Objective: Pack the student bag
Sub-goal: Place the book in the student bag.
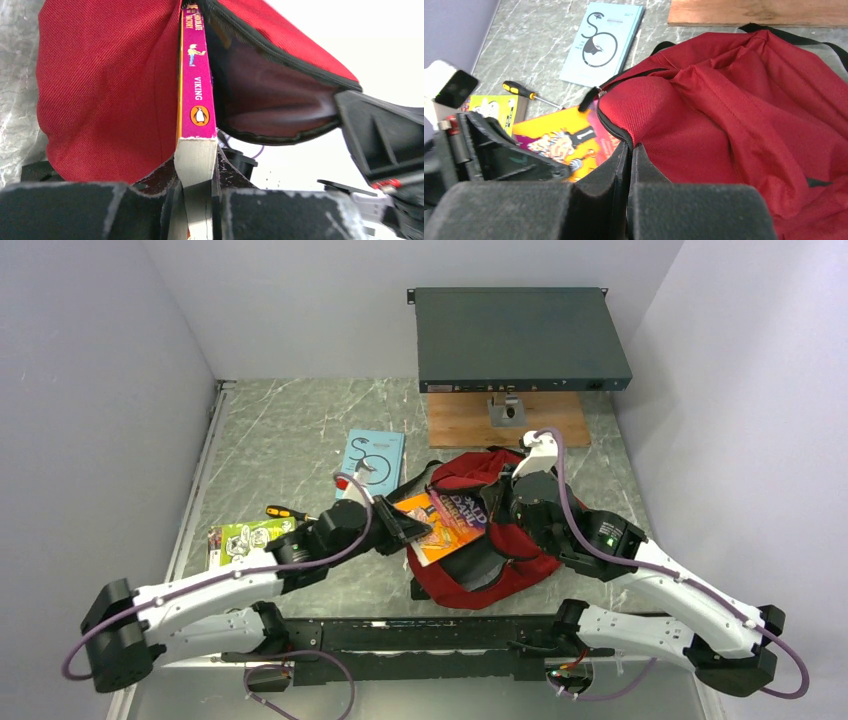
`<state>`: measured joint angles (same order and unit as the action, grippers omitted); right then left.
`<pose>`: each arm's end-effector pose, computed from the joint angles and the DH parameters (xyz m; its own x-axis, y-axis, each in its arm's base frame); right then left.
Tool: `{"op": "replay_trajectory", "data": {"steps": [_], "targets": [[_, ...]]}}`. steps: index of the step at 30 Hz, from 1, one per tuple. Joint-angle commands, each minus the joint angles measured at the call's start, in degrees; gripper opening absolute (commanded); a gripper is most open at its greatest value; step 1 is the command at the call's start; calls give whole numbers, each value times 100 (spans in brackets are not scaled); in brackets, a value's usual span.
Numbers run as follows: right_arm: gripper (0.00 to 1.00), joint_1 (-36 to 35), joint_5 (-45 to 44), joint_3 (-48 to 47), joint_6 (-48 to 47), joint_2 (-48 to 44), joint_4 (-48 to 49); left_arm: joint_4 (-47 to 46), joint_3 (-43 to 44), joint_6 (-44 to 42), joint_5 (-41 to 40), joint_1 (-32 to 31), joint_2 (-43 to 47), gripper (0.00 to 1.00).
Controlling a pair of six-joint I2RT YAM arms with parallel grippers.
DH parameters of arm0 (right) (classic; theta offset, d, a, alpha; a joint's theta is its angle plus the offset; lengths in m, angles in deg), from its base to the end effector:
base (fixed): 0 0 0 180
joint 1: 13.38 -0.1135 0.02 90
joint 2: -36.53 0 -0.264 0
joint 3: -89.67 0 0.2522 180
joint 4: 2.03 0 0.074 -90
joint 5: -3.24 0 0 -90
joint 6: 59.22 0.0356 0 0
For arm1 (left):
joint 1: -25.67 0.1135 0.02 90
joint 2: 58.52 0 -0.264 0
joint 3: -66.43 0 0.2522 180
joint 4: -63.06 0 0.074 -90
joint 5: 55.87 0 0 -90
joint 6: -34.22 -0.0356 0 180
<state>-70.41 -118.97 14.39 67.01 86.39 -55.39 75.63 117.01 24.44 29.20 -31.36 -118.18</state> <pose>0.1082 0.1319 0.3748 -0.4738 0.1885 -0.8602 -0.2152 0.9224 0.3207 0.1318 -0.1975 0.2612 -0.8150 -0.5478 -0.1891 -0.0633 0.4085 -0.9106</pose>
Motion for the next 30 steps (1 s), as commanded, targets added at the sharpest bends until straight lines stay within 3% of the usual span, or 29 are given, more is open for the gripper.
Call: {"op": "replay_trajectory", "data": {"steps": [1,5,9,12,14,16,19,24,30], "targets": [[0,-27,157,-241,20,-189,640,-42,-284,159,-878,17,931,0],[0,-27,346,-239,185,-171,749,-1293,-660,387,-710,17,741,0],[0,-27,580,-174,731,-199,898,-2782,-417,273,-99,-10,-391,0],[0,-27,795,-142,944,-235,1096,-3344,-158,76,-279,-170,-984,0],[0,-27,560,-442,1097,-95,601,-3916,-122,-44,-425,-181,-1205,0],[0,-27,331,-629,1225,-113,230,-4010,-31,-371,-789,-254,-1287,0],[0,-27,568,-550,1259,-420,445,-3633,188,-442,-939,-264,-1484,0],[0,-27,879,-309,1730,-575,880,-4803,149,-120,-802,-486,-2446,0],[0,1,458,110,1816,-669,1517,-5170,658,-155,-607,-753,-3369,0]]}}
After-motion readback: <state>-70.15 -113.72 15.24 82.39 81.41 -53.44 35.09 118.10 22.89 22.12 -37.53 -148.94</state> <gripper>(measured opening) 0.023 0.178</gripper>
